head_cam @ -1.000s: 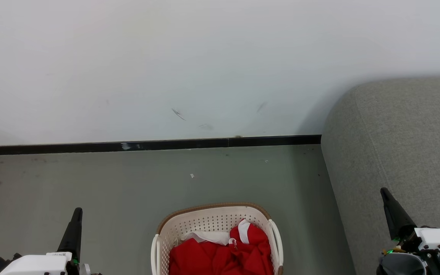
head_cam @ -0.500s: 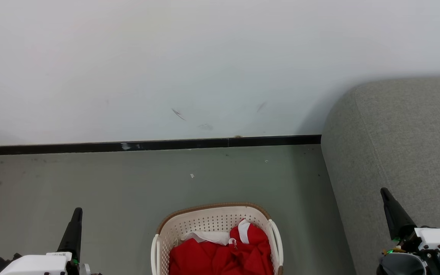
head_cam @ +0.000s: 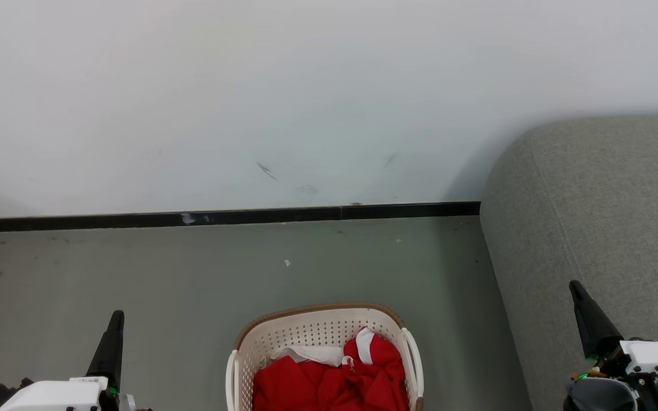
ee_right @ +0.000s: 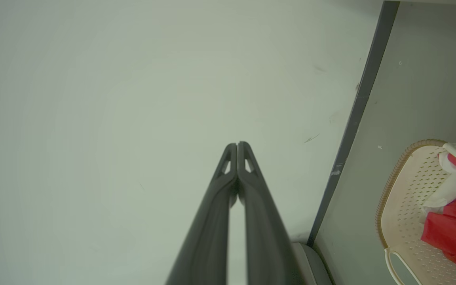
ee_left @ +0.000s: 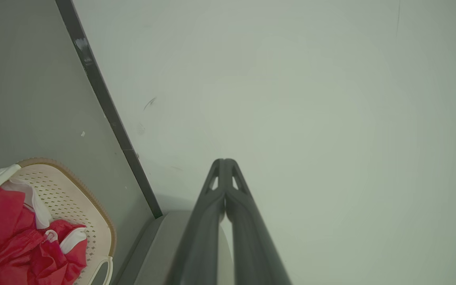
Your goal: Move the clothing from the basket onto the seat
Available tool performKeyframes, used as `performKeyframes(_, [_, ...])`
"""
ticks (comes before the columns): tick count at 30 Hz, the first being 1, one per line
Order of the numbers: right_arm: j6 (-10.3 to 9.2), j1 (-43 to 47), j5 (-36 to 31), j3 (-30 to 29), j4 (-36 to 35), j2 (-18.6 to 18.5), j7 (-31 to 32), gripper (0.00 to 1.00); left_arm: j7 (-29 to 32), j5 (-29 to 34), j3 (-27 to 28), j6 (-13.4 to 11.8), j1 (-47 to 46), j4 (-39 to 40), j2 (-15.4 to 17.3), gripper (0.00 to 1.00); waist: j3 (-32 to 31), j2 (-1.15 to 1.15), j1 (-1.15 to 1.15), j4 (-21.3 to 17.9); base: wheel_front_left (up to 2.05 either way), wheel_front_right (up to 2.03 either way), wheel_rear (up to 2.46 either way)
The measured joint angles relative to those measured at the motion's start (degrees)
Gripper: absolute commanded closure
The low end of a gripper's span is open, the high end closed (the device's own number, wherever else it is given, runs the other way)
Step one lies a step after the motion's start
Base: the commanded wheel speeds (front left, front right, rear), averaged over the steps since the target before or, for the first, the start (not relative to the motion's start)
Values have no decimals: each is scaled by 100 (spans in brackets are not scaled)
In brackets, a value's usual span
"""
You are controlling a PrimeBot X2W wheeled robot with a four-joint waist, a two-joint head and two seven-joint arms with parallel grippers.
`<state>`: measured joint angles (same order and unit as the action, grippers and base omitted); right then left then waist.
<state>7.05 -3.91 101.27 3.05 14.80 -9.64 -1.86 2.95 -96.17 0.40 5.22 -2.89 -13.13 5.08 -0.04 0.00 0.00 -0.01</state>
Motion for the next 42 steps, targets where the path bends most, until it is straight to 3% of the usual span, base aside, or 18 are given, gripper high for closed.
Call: performKeyframes(42, [0,0,0,7,0,-4,-15,100,0,0,2,0,0,0,-2,100,1,0,0,0,0,0,0])
